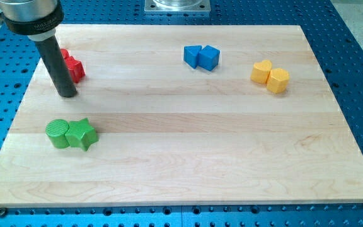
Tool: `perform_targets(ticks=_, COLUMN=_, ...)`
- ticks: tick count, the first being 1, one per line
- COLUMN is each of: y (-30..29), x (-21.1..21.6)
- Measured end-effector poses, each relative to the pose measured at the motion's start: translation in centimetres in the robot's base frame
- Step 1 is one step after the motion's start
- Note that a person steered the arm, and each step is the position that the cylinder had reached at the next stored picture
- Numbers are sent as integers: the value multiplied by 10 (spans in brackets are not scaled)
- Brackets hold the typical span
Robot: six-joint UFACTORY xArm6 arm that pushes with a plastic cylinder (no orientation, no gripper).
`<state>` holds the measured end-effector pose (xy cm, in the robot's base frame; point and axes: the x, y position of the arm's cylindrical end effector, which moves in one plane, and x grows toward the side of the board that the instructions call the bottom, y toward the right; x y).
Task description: Move your arm to the top side of the green blocks
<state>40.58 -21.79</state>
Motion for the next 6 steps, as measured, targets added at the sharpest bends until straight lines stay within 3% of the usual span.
perform_targets(ticks=6, y=0, x=0)
